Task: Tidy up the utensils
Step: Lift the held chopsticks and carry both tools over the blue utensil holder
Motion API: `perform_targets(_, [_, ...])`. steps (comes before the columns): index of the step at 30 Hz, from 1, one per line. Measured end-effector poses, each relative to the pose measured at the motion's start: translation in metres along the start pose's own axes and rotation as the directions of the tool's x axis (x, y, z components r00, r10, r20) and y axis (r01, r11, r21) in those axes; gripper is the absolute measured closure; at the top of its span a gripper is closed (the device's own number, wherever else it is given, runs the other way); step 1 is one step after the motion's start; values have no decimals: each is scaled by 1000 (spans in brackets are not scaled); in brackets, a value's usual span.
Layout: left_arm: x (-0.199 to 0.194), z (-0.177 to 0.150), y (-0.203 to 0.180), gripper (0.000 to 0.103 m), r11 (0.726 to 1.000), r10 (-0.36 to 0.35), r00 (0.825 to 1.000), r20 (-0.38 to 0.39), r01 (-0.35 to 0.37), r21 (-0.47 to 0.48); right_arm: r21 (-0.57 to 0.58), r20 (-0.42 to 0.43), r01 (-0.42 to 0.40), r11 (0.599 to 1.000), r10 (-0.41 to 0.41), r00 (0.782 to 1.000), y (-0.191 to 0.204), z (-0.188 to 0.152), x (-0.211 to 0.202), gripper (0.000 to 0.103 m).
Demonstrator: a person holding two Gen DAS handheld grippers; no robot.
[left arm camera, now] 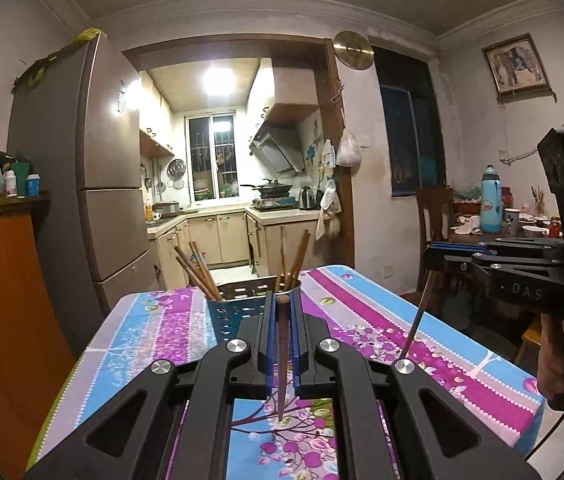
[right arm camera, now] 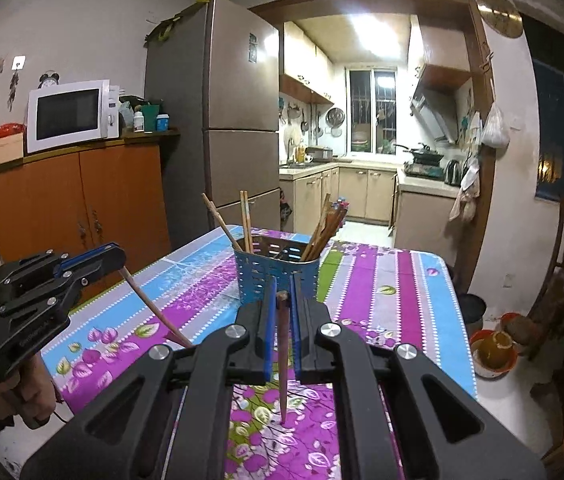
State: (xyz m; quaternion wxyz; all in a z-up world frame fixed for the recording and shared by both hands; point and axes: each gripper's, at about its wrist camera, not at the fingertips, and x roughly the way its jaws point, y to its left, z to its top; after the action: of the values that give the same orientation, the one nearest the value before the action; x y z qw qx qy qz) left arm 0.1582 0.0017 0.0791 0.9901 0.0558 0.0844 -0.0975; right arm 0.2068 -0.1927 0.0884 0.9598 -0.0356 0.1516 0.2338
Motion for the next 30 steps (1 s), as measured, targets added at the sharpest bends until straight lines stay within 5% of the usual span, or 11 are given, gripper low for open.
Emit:
perform_targets(16, [16, 39, 39, 95, 998, 14, 996, -83, -19, -62, 39, 26, -24, 999, 23, 999, 5, 64, 6, 98])
perform_targets(30, [32, 104, 43, 95, 998, 23, 1000, -17, -24, -60, -9, 60, -3, 1000, 4, 998, 9, 120, 20, 98])
